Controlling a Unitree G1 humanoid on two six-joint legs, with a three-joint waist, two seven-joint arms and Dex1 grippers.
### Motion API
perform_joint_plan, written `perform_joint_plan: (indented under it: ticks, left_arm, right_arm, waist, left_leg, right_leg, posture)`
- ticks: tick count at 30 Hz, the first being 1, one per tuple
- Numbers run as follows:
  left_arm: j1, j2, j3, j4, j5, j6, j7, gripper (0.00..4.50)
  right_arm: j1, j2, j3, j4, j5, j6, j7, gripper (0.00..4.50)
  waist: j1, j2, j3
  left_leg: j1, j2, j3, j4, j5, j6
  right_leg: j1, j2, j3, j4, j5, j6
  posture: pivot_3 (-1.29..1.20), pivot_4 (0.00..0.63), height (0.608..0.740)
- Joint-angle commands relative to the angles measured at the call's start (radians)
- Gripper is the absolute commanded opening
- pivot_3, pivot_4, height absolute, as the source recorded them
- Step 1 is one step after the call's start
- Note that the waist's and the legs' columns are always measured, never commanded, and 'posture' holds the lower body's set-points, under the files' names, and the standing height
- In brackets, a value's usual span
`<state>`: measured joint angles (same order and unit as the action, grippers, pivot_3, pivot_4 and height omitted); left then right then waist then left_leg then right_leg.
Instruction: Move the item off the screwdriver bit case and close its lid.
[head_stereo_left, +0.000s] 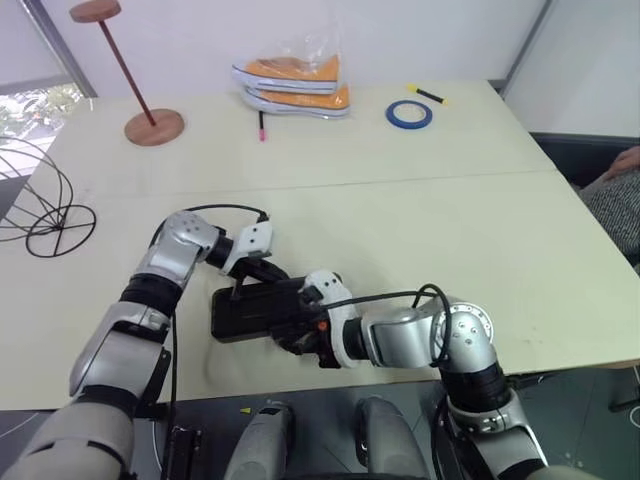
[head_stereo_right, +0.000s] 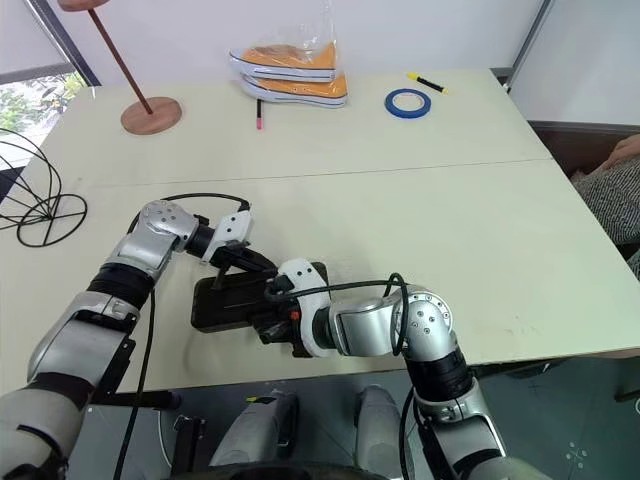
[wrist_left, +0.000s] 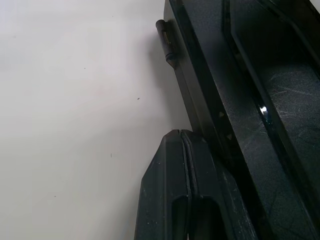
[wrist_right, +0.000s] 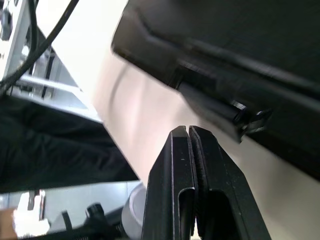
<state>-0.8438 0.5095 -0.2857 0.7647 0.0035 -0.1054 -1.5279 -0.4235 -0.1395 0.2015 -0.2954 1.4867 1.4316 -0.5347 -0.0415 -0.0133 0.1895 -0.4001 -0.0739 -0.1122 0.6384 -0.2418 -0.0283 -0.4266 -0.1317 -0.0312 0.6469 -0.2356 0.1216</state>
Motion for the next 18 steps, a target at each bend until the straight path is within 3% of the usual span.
perform_joint_plan:
  ticks: [1,13,18]
  left_arm:
    - [-0.010,0.000,-0.010,0.005,0.017,-0.018,0.001,0.00]
    - [0.009,0.009,-0.003,-0.035,0.004,0.004,-0.010,0.00]
    - [0.026,0.003,-0.028,-0.037,0.041,-0.071,0.021,0.00]
  right_arm:
    - [0.026,0.026,-0.005,0.005,0.013,-0.055,-0.066,0.05]
    - [0.070,0.010,0.029,-0.023,0.108,-0.176,-0.244,0.05]
    - [0.047,-0.006,0.046,-0.056,0.061,-0.206,-0.250,0.05]
  waist:
    - [0.000,0.000,0.000]
    - [-0.001,0.000,0.000]
    - [0.000,0.000,0.000]
  left_leg:
    - [0.000,0.000,0.000,0.000,0.000,0.000]
    - [0.000,0.000,0.000,0.000,0.000,0.000]
    - [0.000,0.000,0.000,0.000,0.000,0.000]
  right_leg:
    - [0.000,0.000,0.000,0.000,0.000,0.000]
    - [0.000,0.000,0.000,0.001,0.000,0.000]
    - [0.000,0.000,0.000,0.000,0.000,0.000]
  posture:
    - [0.00,0.150,0.740]
    - [0.00,0.150,0.740]
    - [0.00,0.150,0.740]
